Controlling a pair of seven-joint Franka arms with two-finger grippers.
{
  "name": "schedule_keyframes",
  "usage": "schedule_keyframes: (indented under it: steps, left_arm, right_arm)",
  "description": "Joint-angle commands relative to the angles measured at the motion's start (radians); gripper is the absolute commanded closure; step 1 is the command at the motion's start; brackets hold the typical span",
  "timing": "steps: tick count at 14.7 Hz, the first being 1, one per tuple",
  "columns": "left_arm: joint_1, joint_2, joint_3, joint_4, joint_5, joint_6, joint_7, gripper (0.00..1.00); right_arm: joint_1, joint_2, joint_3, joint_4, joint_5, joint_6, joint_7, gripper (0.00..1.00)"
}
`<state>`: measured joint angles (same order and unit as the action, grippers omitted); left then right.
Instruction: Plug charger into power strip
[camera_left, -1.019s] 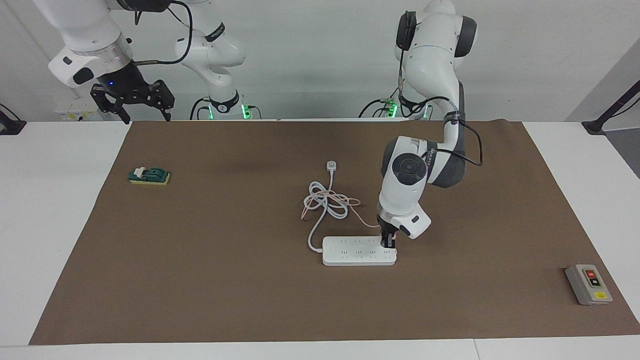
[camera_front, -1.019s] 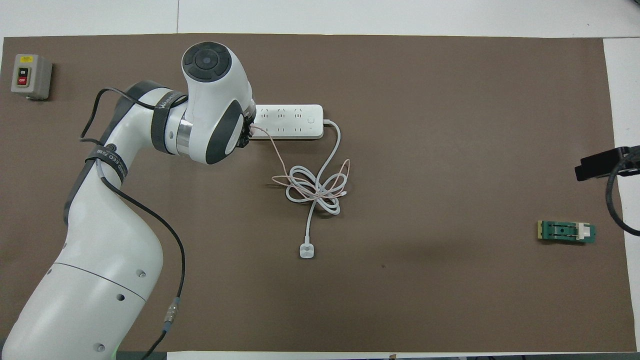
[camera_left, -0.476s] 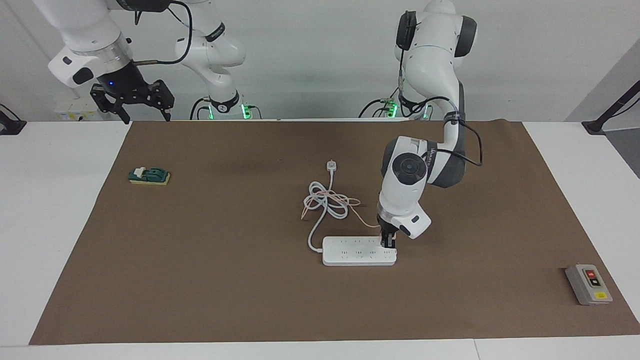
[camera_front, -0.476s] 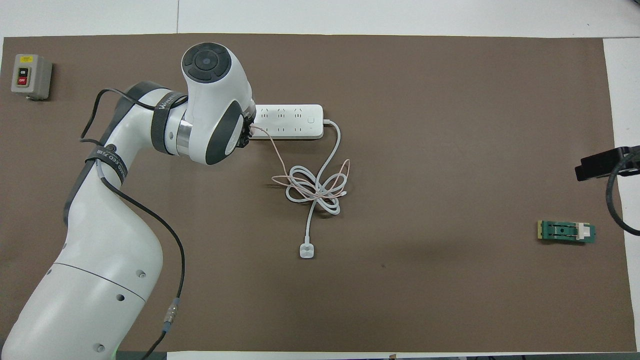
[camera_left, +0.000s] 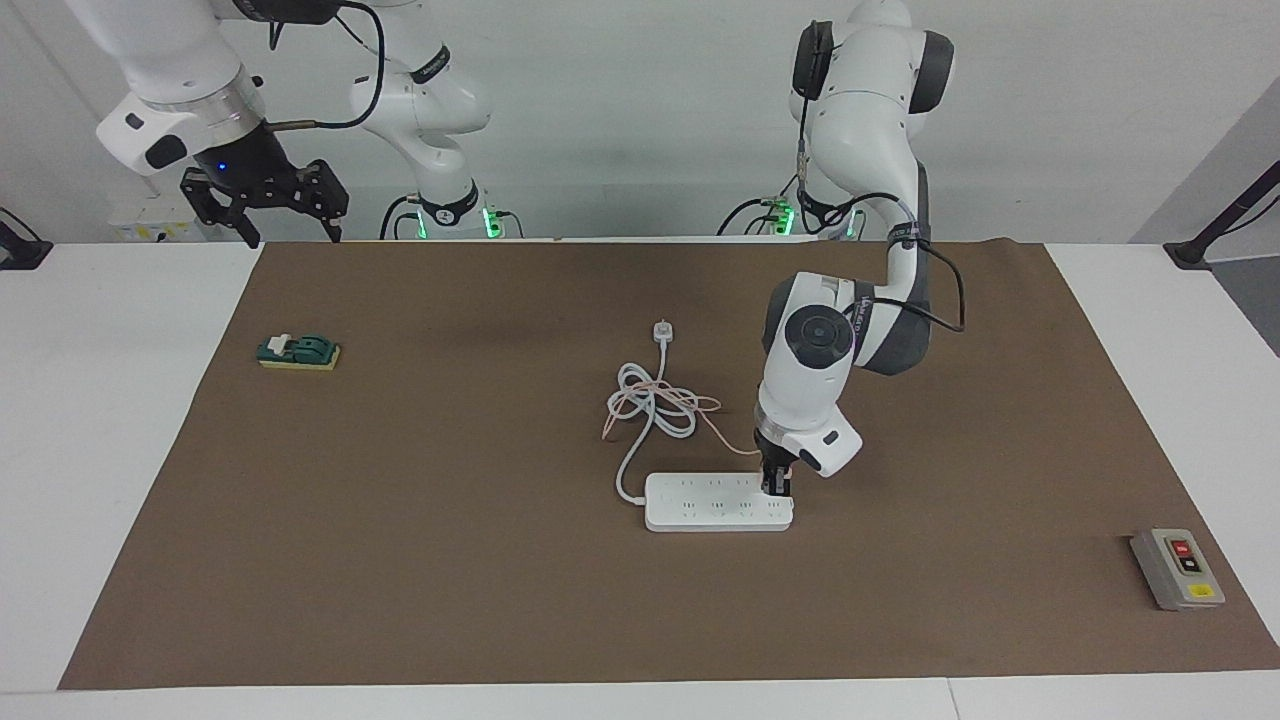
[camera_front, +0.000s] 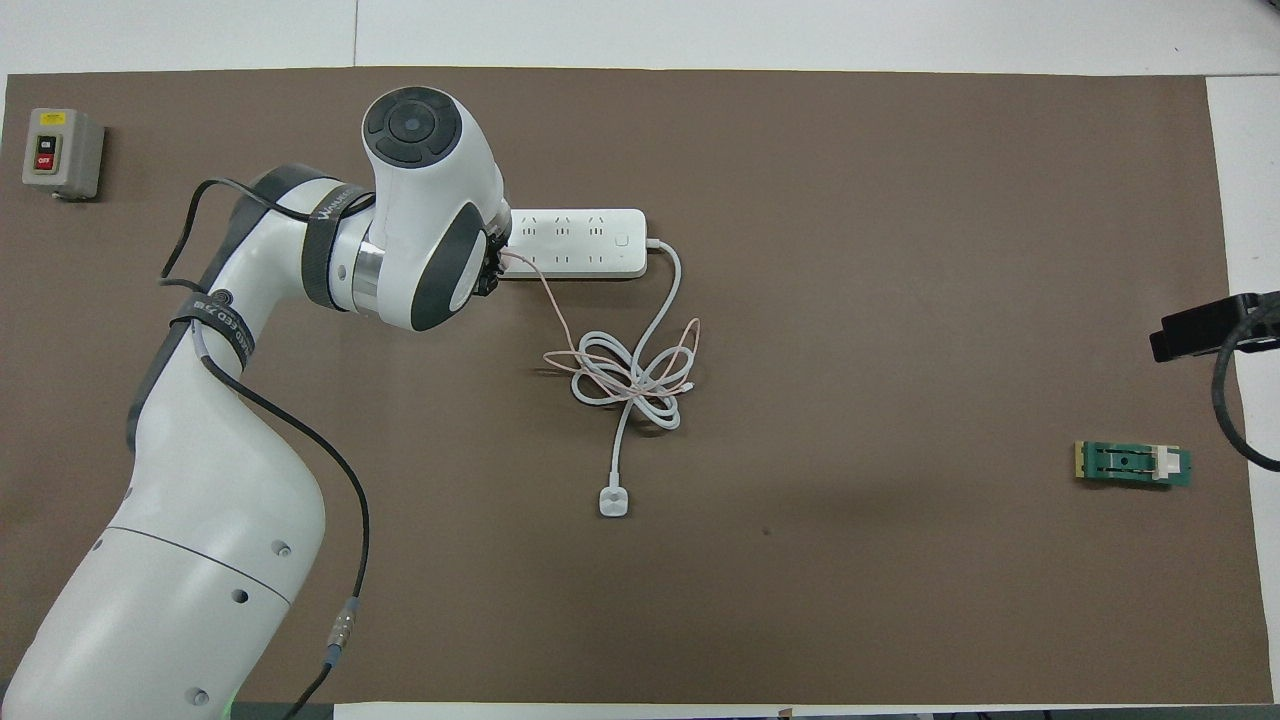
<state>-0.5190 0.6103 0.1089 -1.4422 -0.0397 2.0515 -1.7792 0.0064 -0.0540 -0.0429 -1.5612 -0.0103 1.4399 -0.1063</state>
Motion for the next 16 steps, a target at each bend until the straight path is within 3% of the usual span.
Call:
schedule_keyframes:
  steps: [1, 16]
  left_arm:
    - [-0.01, 0.057, 0.006, -0.057, 0.014, 0.073, -0.002, 1.0]
    - [-0.01, 0.08, 0.006, -0.037, 0.011, 0.104, 0.0, 1.0]
  right_arm:
    - [-0.011, -0.023, 0.009, -0.029, -0.022, 0.024, 0.008, 0.0]
    - [-0.013, -0.023, 0.009, -0.029, -0.022, 0.02, 0.005, 0.0]
